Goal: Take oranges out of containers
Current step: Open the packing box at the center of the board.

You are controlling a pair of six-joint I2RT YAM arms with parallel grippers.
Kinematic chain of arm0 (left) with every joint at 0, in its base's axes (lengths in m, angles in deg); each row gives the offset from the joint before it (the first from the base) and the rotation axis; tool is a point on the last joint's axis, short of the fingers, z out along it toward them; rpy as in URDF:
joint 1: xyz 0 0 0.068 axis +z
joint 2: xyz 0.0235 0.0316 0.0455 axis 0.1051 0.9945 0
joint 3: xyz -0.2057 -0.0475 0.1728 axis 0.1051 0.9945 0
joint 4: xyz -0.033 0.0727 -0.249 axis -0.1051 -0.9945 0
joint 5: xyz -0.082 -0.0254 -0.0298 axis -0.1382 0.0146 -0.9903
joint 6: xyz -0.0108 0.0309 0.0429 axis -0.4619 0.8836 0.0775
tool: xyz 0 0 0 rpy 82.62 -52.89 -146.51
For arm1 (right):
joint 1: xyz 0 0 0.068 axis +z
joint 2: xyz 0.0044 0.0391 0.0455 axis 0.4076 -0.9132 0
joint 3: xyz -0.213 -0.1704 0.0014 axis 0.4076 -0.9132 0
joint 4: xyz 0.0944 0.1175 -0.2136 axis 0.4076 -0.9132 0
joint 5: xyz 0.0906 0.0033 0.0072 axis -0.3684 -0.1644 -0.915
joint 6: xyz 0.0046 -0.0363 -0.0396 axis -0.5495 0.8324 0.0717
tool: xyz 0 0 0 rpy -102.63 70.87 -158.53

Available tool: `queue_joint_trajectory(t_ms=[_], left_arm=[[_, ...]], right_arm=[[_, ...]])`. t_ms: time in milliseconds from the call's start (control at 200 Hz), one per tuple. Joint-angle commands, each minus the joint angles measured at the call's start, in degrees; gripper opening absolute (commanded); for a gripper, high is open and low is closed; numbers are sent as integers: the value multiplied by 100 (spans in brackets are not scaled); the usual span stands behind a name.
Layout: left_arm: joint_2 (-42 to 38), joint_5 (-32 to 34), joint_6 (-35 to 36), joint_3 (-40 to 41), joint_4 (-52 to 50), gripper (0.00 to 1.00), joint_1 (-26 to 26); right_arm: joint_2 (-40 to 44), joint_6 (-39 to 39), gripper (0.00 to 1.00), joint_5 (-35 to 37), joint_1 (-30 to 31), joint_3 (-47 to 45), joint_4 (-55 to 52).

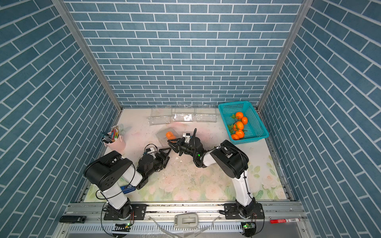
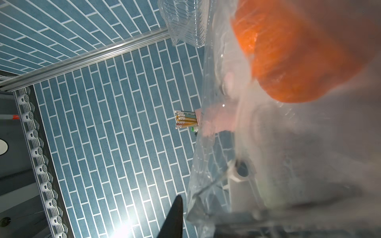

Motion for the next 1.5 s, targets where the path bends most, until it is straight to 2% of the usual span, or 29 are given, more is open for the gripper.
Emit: queue_joint_trajectory(t_ms=[0, 210, 665, 855, 965, 1210, 1405, 1495], left_arm=[[30, 103, -21, 143, -21, 83, 15], [37, 101, -51, 142, -115, 83, 17], [402, 137, -166, 65, -124, 82, 21], [307, 125, -187, 99, -119, 82, 82], [66, -42, -163, 254, -241, 84, 404], [-902, -771, 179, 170, -1482, 87, 1355], [-2136, -941, 1028, -636, -3863, 90, 1691], [-2358, -930, 1396, -1023, -4538, 93, 1951]], right_arm=[[147, 51, 25, -6, -125, -57, 167], [257, 134, 30, -118, -302, -66, -15], [385, 26, 36, 175, -305, 101, -541], [314, 195, 32, 118, -308, -4, -615], [338, 418, 30, -9, -355, -154, -749], [697, 1299, 27, -368, -624, -534, -1483], [1066, 2082, 27, -690, -834, -627, -2350], [1086, 2275, 27, -853, -854, -485, -2565]])
